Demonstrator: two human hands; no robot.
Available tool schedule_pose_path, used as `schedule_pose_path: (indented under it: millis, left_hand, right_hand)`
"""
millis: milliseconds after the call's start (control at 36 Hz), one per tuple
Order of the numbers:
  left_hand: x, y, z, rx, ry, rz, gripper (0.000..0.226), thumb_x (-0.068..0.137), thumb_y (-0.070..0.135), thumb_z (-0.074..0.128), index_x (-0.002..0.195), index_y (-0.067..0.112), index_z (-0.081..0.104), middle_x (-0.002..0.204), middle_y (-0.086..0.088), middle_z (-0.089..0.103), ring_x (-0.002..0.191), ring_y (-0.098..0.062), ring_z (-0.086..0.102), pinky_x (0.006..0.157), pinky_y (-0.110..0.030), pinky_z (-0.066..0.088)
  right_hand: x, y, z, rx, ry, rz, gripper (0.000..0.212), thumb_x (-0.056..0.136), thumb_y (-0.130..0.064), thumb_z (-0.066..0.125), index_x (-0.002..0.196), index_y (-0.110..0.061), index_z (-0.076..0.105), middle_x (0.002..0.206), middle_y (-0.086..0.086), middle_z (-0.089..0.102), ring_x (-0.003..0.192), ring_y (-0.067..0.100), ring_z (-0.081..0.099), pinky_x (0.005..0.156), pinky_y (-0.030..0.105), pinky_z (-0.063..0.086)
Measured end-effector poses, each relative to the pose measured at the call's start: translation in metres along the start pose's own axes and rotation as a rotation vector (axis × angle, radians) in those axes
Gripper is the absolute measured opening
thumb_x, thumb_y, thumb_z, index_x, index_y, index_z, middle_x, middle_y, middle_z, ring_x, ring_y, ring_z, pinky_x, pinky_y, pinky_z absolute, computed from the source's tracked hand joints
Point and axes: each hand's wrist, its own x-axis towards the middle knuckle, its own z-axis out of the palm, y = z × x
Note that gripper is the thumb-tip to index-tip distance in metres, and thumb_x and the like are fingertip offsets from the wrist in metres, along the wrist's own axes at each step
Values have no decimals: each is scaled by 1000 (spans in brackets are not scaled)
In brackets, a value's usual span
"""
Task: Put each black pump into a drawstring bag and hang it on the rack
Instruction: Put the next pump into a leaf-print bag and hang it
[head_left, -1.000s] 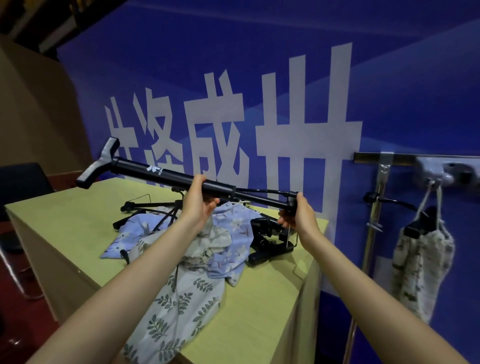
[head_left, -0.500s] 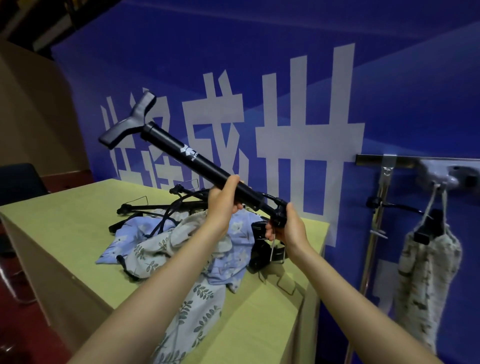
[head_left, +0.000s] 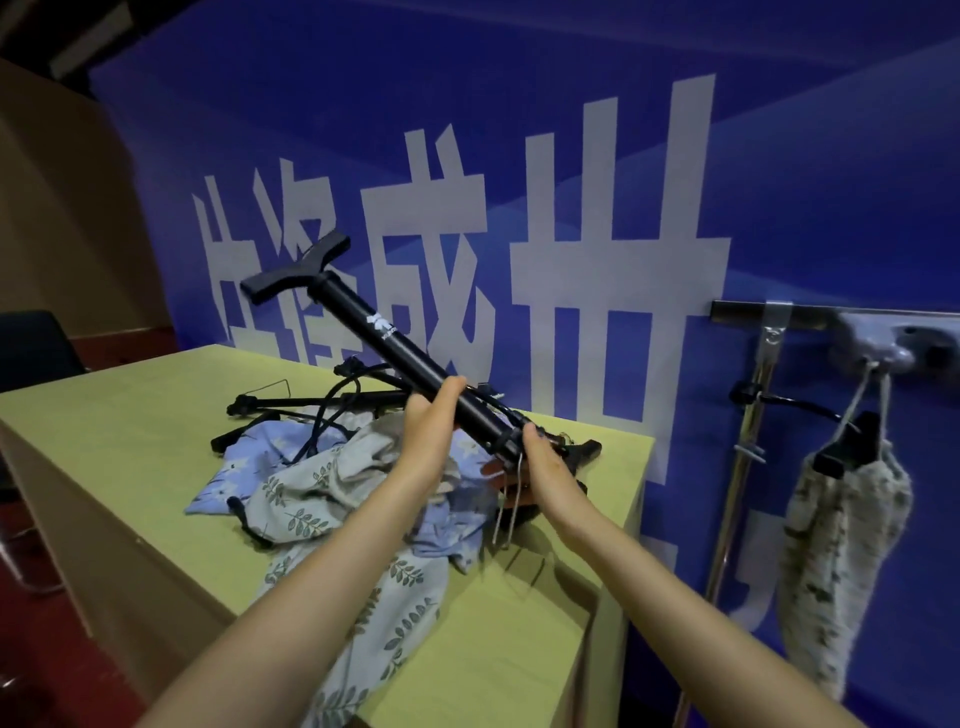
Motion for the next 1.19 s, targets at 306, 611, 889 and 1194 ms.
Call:
schedule_pose_path:
  millis: [306,611,889,1194]
  left_hand:
    - [5,22,-30,51,21,121,37,98,53,38,90,20,54,87,-6,58,83,-21,61,78,-32,51]
    - [4,50,-55,-336,-46,-51,39,97,45,46,103,8,58,67,-3,56,58,-16,55,56,-29,49]
    - [16,82,-70,-387,-64,-3,43,96,51,39,81,12,49,59,-3,54,49,-23,55,55,-32,48]
    - [4,86,-79,-128,-174,93,40,100,41,30,76,12,46,51,-1,49,47,-16,47,48,-24,43]
  right_hand:
    - [-3,-30,26,45,-70,-139,26,99,-26,48,87,-10,65,83,2,60,80,18,56,80,36,46]
    - [4,-68,58,351,-334,36,18,98,-10,43,90,-5,59,76,7,59,64,16,58,57,25,48]
    - [18,-117,72,556,-430,67,41,106,-29,31,75,-12,52,60,-3,47,59,12,45,65,25,40]
    - [21,-117,77,698,-402,84,27,95,-16,38,68,-15,43,63,-1,40,58,13,39,59,26,36]
